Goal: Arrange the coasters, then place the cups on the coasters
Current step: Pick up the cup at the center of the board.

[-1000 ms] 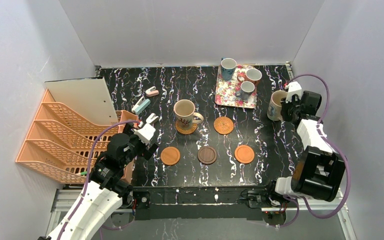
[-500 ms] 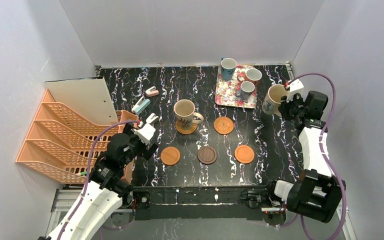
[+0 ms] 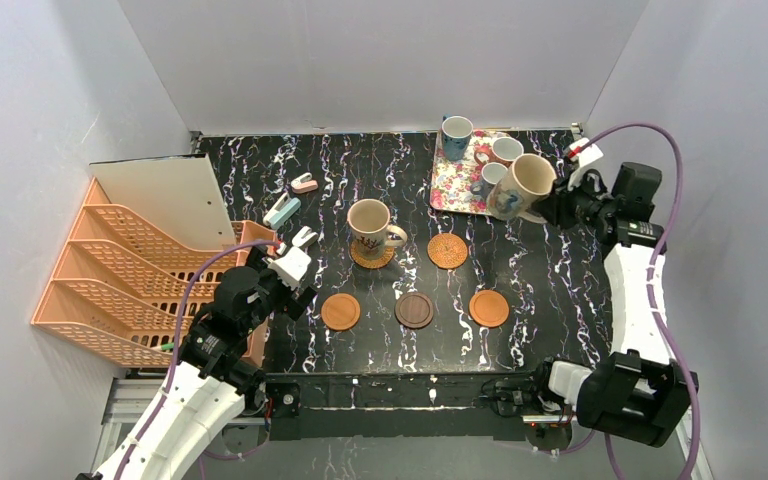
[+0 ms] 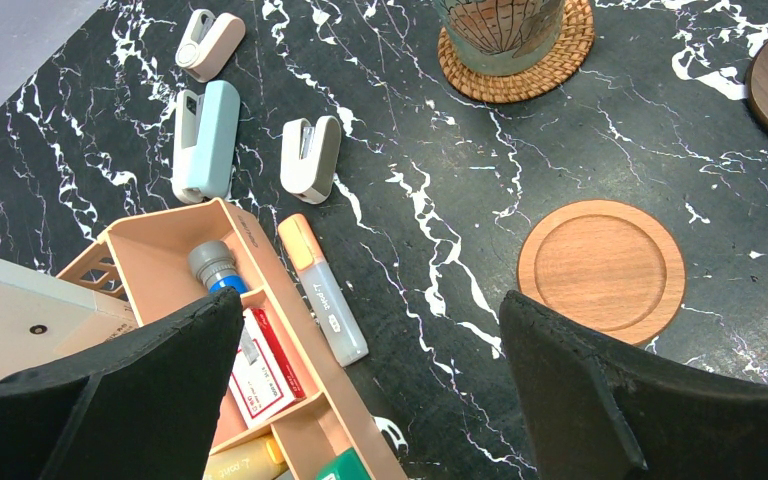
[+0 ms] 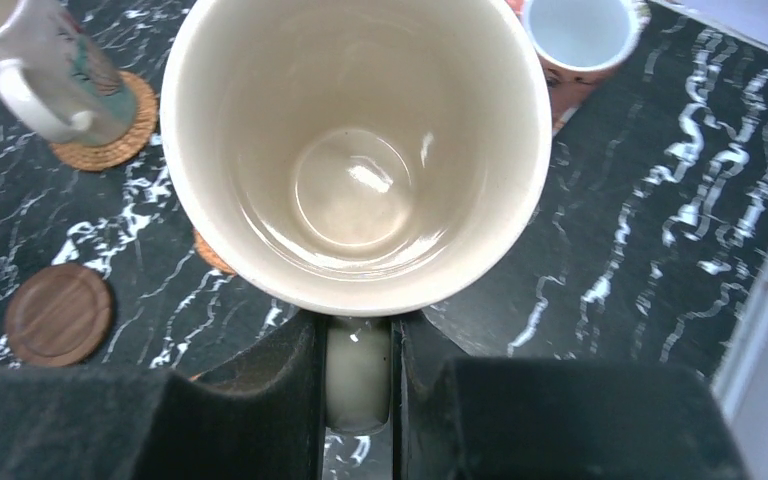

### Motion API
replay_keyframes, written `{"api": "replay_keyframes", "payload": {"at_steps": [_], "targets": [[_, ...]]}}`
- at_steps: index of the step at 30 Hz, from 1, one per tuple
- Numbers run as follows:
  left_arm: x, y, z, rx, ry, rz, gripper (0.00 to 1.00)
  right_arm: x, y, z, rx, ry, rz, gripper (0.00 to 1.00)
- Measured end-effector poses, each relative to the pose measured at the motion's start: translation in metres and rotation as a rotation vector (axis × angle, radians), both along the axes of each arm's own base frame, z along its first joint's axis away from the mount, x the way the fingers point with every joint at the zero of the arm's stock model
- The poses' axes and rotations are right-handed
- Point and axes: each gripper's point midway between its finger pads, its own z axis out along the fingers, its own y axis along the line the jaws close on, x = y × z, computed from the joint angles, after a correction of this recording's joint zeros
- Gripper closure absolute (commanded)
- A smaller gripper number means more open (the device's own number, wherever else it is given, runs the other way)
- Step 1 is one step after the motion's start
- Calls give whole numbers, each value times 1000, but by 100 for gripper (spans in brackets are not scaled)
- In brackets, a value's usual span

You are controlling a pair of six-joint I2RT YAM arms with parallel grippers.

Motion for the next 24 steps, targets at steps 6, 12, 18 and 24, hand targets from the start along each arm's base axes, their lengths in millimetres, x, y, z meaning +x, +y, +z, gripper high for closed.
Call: {"api": "replay_keyframes", "payload": {"at_steps": [6, 12, 18, 24], "targets": [[0, 0, 0, 0, 0, 0, 2, -5, 52, -13, -14, 35, 148, 99], [0, 0, 0, 0, 0, 0, 2, -12, 80, -34, -53, 67, 255, 99], [0, 0, 0, 0, 0, 0, 2, -20, 83, -58, -117, 67, 315, 99], [0, 0, 0, 0, 0, 0, 2, -30, 86, -72, -149, 56, 381, 99]]}}
